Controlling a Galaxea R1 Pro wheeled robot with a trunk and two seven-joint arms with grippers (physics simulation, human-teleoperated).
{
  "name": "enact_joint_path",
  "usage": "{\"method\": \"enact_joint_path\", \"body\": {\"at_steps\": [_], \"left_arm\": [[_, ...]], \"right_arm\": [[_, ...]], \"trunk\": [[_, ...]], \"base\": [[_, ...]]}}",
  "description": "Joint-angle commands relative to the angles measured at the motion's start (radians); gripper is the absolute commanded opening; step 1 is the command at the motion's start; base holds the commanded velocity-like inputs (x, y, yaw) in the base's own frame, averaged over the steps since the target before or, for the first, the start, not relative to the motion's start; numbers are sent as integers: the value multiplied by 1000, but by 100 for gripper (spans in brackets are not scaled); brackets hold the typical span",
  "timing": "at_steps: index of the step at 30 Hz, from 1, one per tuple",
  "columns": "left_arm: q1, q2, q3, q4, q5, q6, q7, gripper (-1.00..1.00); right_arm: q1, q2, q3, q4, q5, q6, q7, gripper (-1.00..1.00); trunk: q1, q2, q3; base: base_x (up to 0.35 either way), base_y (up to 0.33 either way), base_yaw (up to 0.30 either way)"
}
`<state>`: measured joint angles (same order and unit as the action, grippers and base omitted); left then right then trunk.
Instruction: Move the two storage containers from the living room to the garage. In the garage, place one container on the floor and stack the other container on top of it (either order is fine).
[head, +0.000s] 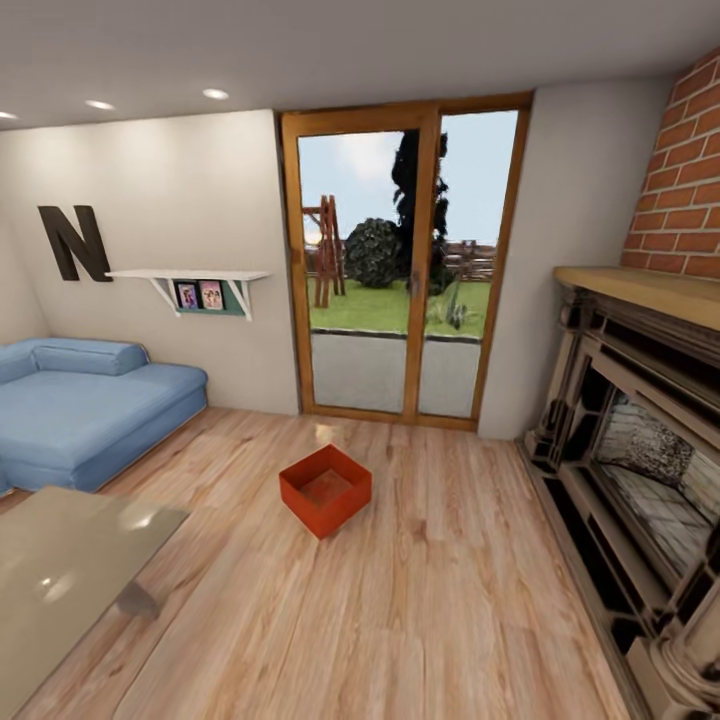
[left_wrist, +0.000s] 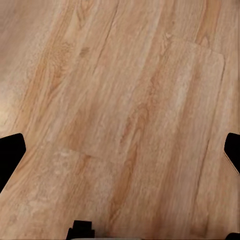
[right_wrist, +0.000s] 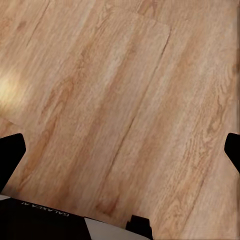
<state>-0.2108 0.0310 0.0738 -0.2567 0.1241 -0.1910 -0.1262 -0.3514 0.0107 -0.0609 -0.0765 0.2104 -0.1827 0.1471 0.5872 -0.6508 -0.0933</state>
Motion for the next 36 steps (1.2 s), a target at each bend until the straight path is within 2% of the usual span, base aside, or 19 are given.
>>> {"method": "enact_joint_path", "body": {"at_steps": [1, 36], "left_arm": [[-1, 0, 8, 1, 8, -1, -10, 100], [-1, 0, 8, 1, 8, -1, -10, 100]], "right_arm": [[-1, 0, -7, 1, 7, -3, 3, 100], [-1, 0, -7, 1, 7, -3, 2, 100]], "trunk": [[1, -1, -2], [1, -1, -2]], "base": [[323, -132, 1], [322, -154, 0]]}}
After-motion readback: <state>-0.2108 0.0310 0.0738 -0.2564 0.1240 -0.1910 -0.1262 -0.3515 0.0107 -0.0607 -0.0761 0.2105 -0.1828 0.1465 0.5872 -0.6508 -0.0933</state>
